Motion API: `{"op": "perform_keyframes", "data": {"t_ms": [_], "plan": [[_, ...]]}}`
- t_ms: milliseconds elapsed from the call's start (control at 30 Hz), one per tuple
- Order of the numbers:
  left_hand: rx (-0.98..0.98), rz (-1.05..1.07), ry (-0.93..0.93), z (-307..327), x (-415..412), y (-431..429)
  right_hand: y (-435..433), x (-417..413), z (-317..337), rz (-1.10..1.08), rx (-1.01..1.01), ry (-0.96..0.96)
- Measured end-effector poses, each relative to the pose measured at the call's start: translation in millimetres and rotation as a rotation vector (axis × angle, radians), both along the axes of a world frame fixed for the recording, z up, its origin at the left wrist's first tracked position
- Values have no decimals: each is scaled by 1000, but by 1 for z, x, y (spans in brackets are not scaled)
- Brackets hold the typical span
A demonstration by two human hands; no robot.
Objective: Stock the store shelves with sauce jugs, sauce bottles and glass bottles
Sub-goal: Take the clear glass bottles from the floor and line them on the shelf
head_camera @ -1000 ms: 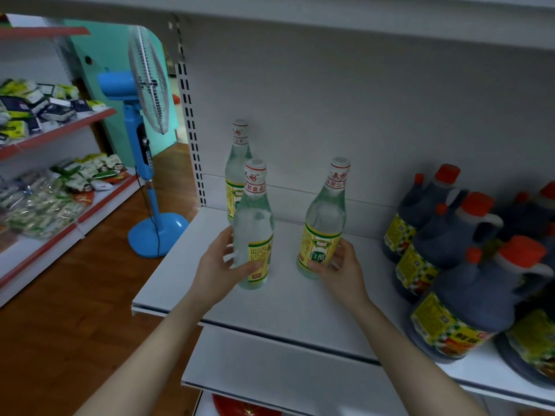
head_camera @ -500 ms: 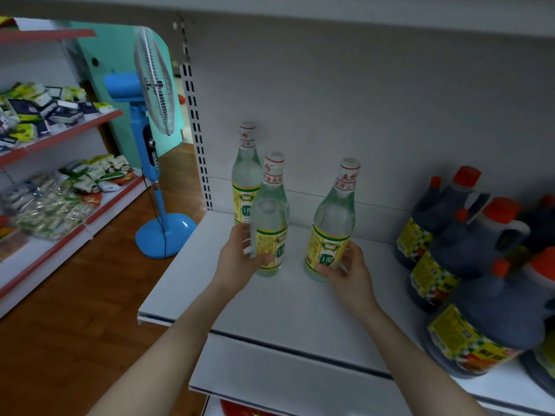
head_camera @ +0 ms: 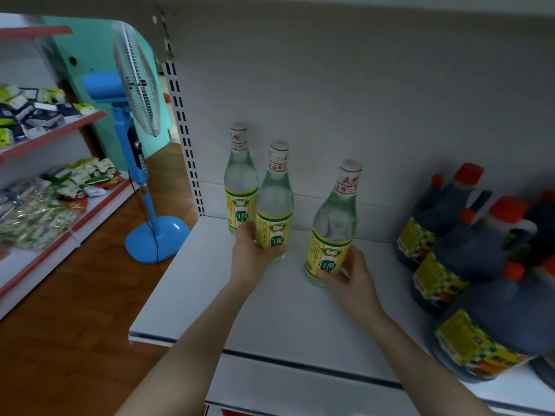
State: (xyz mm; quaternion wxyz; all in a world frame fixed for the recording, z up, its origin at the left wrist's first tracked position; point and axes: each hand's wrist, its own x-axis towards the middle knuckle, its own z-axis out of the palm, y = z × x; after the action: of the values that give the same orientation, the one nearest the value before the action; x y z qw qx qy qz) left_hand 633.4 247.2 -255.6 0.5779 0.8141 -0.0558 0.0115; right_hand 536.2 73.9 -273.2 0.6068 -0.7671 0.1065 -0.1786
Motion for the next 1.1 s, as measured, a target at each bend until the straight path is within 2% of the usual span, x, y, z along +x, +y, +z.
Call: {"op": "perform_keyframes", "data": {"t_ms": [100, 267, 467, 733, 1100], "plan": [[19, -92, -27, -3, 2, 6, -1, 0, -2, 2, -1, 2], [92, -61, -134, -4, -4, -3, -2, 1, -4, -5, -26, 20], [-29, 112, -2, -8, -1, -18, -2, 1, -5, -5, -21, 10], [-138, 187, -54, 0, -2, -32, -4, 2, -6, 3, -36, 20], [-84, 270, -26, -3, 8, -42, -4, 3, -4, 12, -15, 24]]}}
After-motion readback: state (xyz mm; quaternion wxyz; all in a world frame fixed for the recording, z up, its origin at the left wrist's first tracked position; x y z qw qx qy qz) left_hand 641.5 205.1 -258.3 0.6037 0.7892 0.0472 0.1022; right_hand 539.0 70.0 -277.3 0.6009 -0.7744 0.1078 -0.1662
